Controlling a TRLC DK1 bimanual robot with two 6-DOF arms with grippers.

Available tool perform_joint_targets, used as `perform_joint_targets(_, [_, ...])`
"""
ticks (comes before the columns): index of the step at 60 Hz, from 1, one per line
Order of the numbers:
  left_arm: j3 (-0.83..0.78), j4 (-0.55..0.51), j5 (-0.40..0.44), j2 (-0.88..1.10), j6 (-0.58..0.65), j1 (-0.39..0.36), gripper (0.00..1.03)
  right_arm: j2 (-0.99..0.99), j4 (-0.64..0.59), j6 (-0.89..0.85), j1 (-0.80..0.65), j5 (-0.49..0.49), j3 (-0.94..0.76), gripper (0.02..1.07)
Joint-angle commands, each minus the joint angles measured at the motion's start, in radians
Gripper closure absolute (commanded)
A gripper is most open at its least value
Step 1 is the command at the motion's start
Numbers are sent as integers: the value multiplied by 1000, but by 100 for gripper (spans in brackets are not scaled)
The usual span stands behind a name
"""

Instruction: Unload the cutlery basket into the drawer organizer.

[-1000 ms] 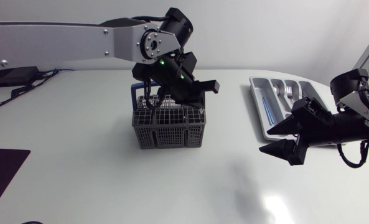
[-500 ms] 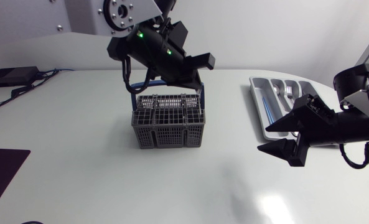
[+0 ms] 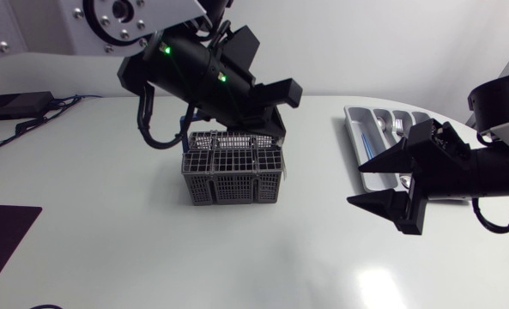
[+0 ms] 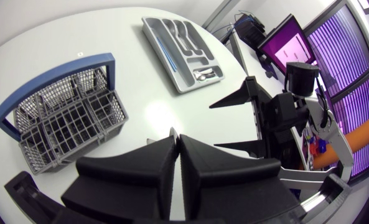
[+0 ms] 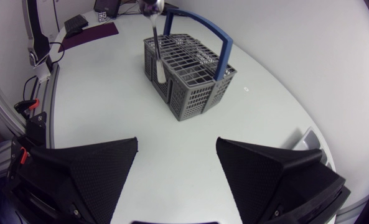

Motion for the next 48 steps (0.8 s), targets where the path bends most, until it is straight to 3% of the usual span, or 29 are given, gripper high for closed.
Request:
perform_joint_targets(1, [-42, -2, 23, -32, -18, -24, 97, -18, -15, 39, 46, -9, -20, 16])
perform_joint_targets(17, [-78, 16, 42, -35, -59, -107, 97, -18, 52, 160, 177, -16, -16, 17])
perform_joint_targets(29, [-68, 33, 42, -25, -90, -138, 97, 5, 94, 212, 232, -16, -4, 23])
perform_joint_targets(48, [-65, 42, 46, -22, -104, -145, 97, 27, 155, 266, 296, -13, -4, 48])
